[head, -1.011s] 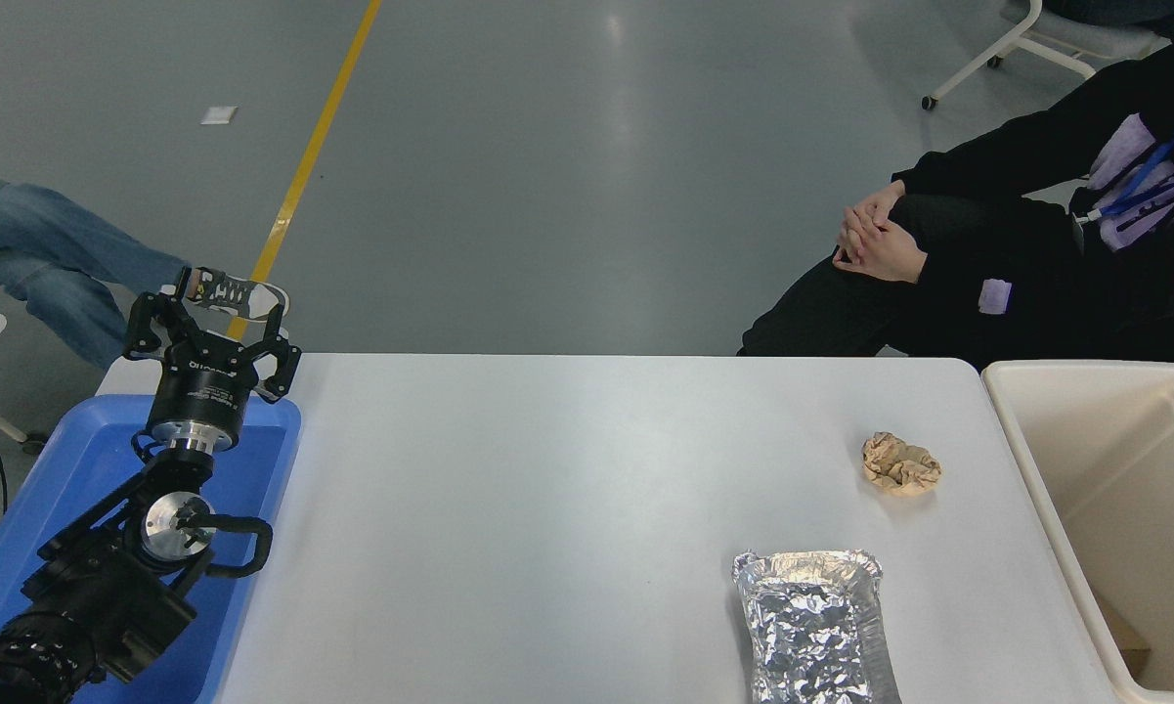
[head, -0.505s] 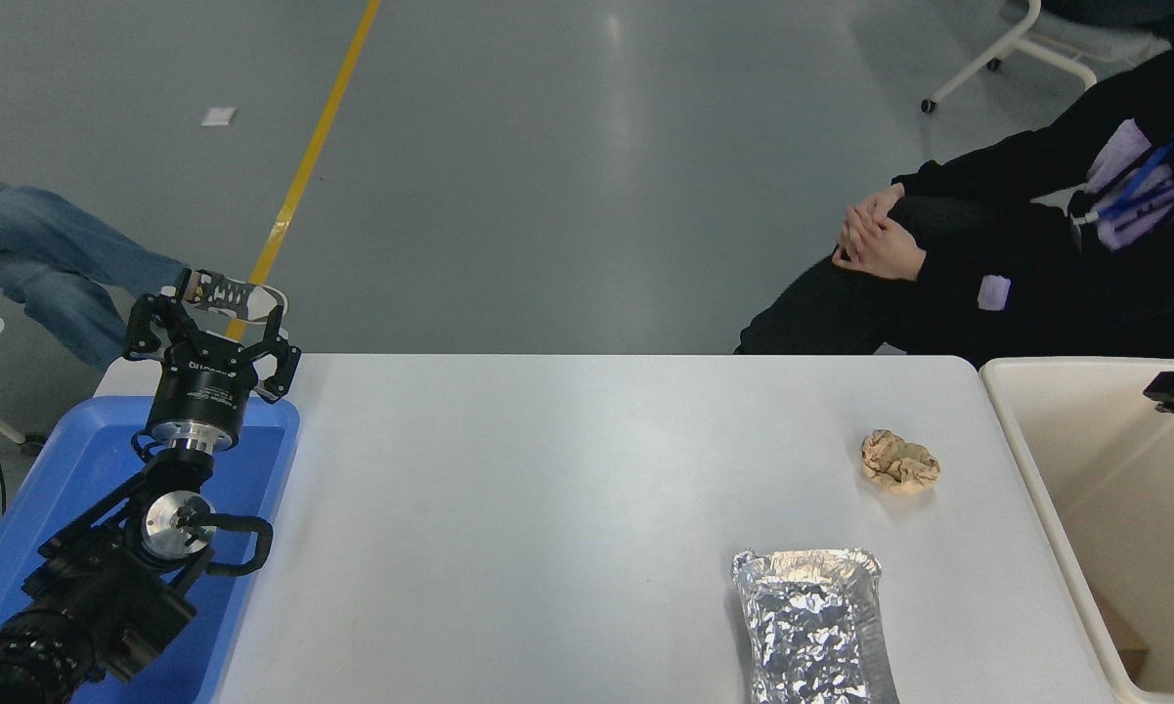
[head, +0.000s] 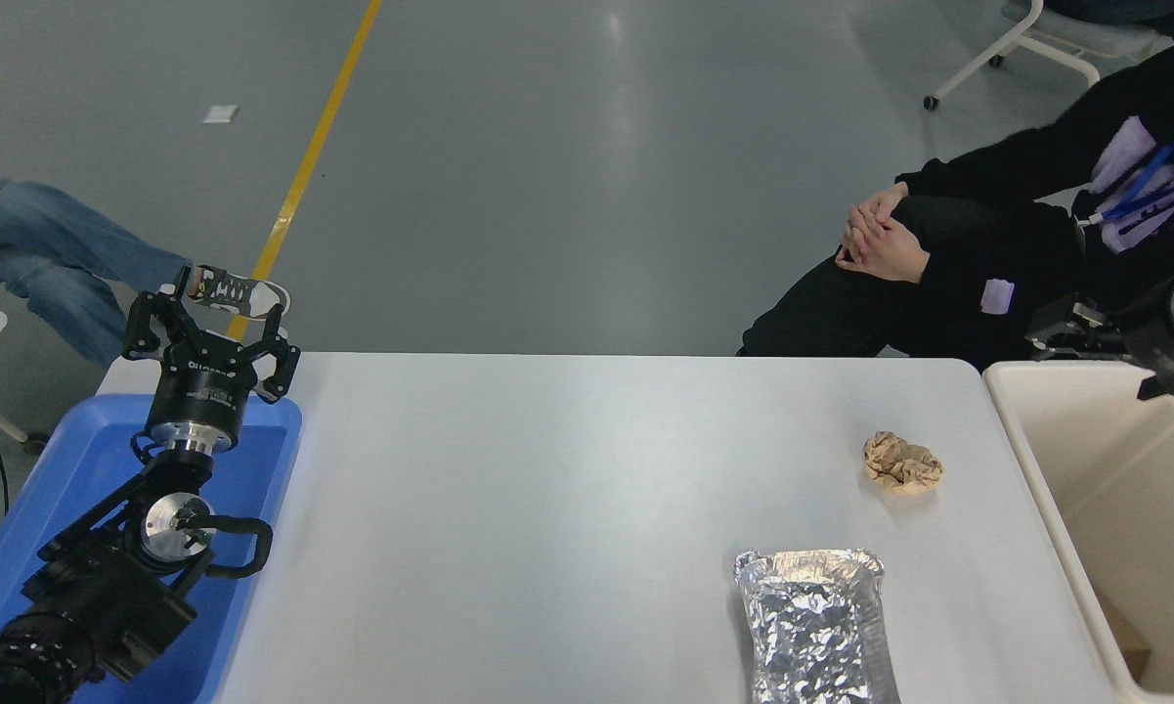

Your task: Pick up paper cup place in dustbin

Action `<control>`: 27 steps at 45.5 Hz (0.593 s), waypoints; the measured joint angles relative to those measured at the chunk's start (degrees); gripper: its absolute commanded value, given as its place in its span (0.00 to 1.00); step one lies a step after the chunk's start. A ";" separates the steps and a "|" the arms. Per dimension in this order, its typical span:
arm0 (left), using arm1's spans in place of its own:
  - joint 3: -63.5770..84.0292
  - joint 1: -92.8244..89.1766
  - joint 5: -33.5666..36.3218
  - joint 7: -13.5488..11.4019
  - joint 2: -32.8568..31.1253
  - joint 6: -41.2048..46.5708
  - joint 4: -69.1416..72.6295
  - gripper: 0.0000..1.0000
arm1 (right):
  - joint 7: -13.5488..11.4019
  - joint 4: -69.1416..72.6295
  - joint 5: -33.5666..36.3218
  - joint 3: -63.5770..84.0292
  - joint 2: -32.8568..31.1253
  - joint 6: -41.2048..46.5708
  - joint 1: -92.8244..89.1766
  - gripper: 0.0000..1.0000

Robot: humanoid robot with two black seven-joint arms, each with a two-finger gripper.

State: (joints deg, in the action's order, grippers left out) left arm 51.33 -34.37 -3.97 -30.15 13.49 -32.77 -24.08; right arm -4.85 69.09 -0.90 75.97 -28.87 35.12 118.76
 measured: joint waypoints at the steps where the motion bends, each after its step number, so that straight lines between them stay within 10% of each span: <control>1: 0.00 0.00 0.03 0.00 0.00 0.00 -0.01 0.99 | 0.02 0.18 -0.01 -0.03 0.23 0.83 1.00 1.00; 27: 0.00 0.00 0.01 0.00 0.01 0.00 0.00 0.99 | 0.10 2.42 0.80 -1.54 7.13 9.31 13.93 1.00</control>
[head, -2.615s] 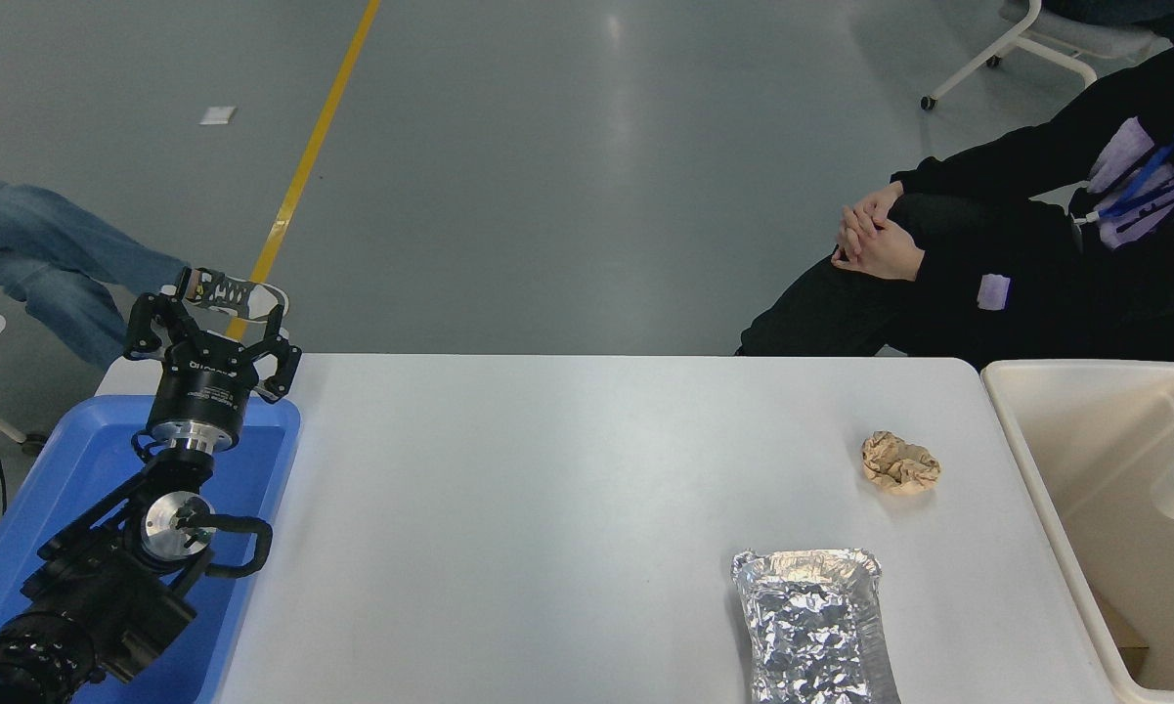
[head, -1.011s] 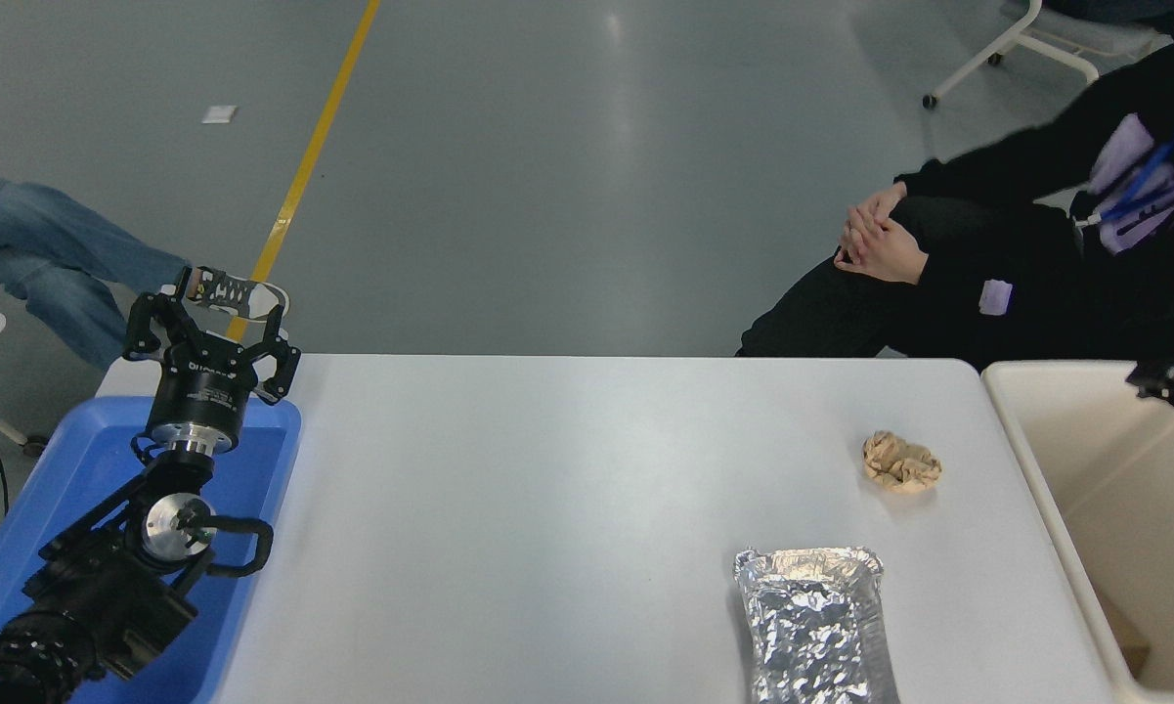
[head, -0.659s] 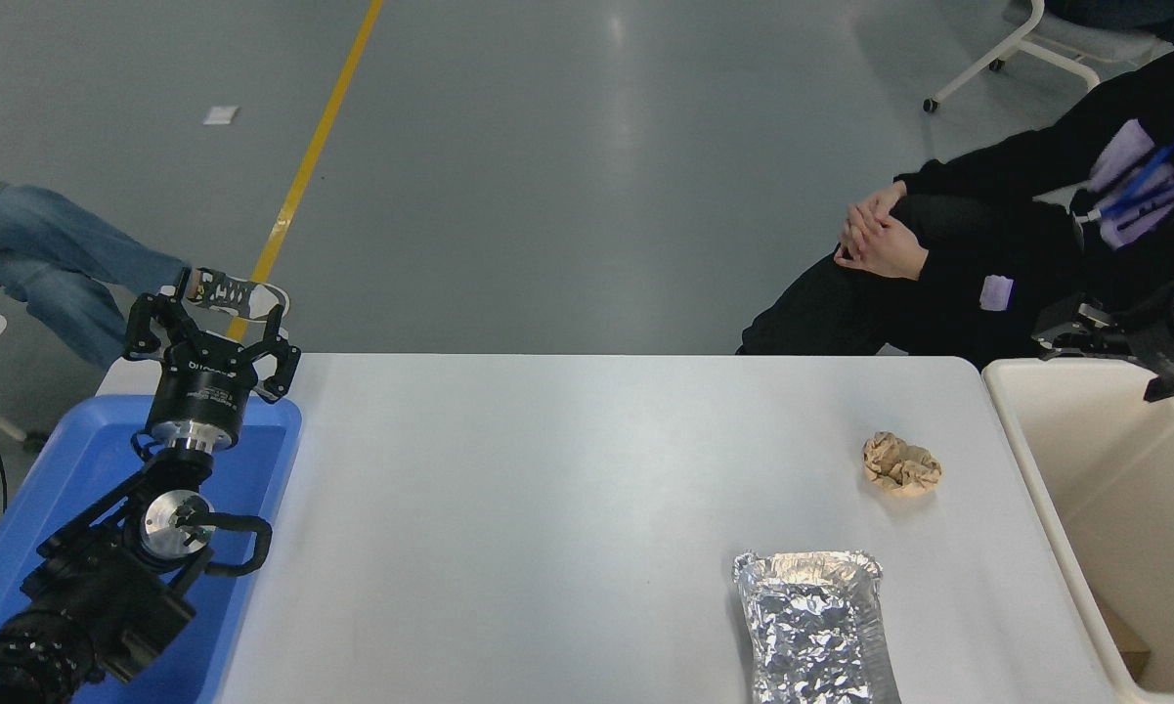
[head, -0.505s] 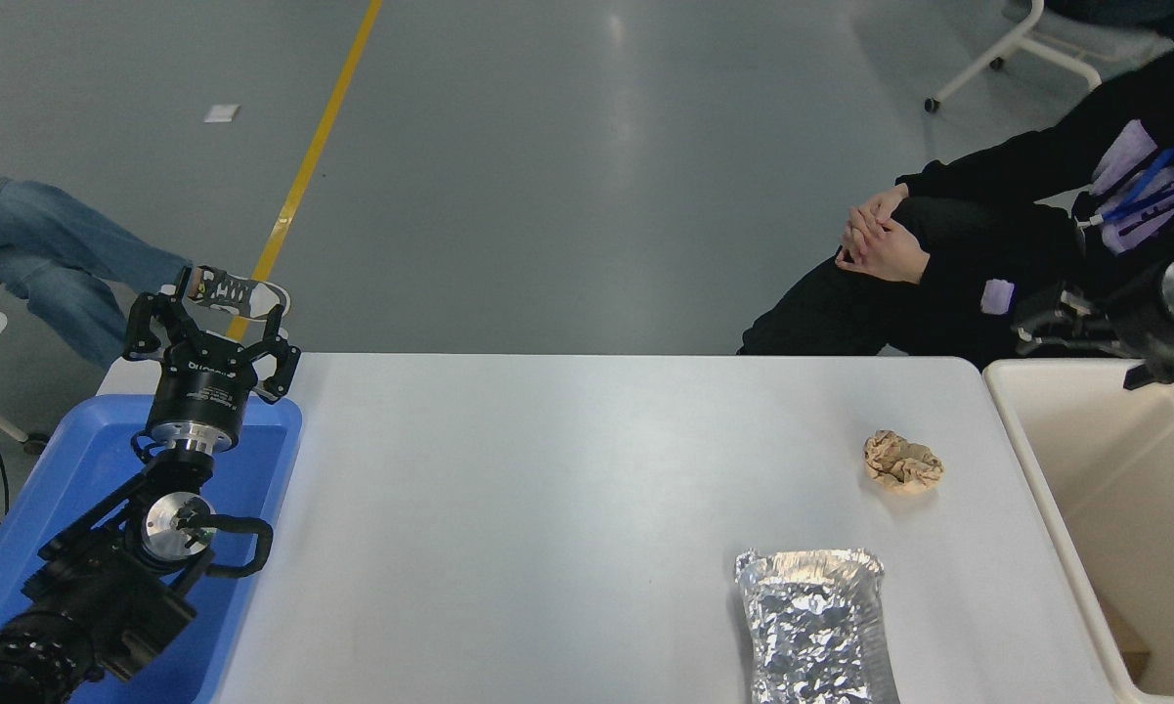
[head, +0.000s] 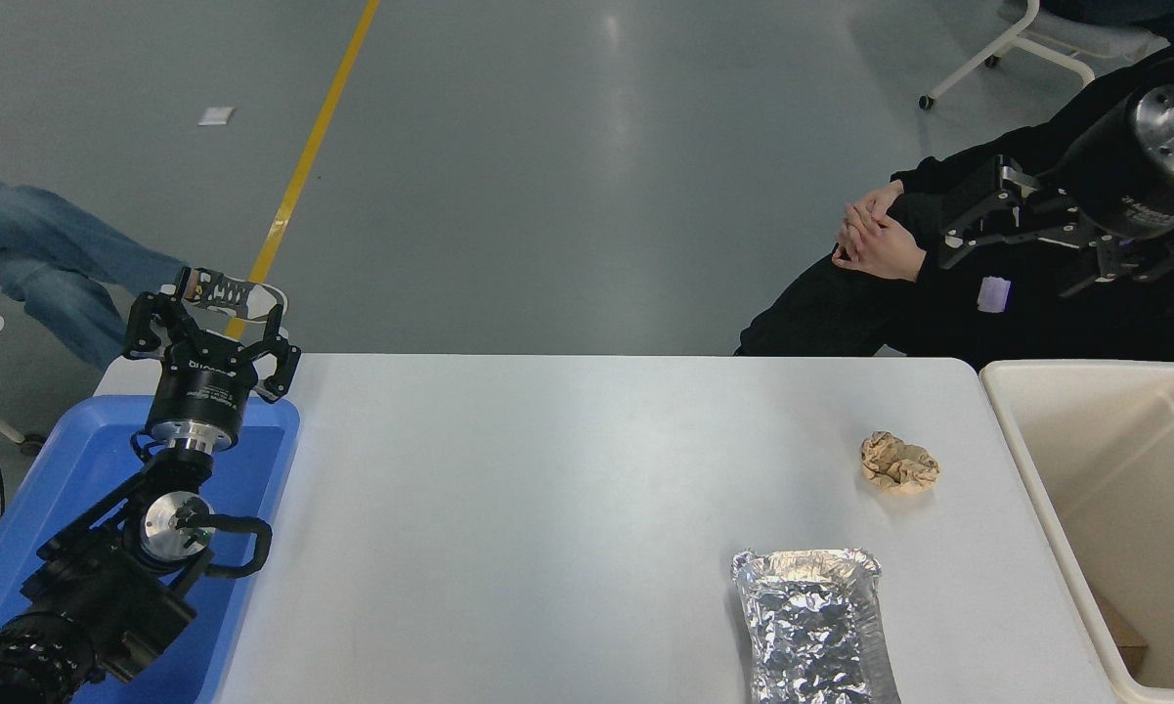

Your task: Pick up paper cup place in dustbin

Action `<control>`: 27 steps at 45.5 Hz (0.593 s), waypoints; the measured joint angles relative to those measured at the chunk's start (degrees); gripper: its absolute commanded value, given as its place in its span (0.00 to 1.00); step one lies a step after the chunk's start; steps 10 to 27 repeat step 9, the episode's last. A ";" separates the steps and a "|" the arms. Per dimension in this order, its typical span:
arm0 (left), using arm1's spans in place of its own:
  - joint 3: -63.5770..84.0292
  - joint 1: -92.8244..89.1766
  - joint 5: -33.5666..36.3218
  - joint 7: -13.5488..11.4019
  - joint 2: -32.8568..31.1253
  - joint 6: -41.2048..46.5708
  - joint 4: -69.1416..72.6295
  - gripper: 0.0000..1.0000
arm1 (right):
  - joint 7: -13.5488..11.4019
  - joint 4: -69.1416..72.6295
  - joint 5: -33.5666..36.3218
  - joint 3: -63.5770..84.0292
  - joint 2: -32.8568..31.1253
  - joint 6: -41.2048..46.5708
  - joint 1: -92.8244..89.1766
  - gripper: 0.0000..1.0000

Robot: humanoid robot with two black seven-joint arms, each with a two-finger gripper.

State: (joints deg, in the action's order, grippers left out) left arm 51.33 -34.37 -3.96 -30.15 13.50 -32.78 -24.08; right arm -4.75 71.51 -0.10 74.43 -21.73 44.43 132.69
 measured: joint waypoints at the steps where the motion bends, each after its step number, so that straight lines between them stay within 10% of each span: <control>1: 0.00 0.00 0.00 0.00 0.00 0.00 0.00 0.99 | 0.01 0.01 0.06 -0.04 0.23 0.05 0.06 1.00; 27: 0.00 0.00 0.01 0.00 0.00 0.00 0.00 0.99 | 0.00 0.02 0.39 -0.12 1.70 0.35 0.73 1.00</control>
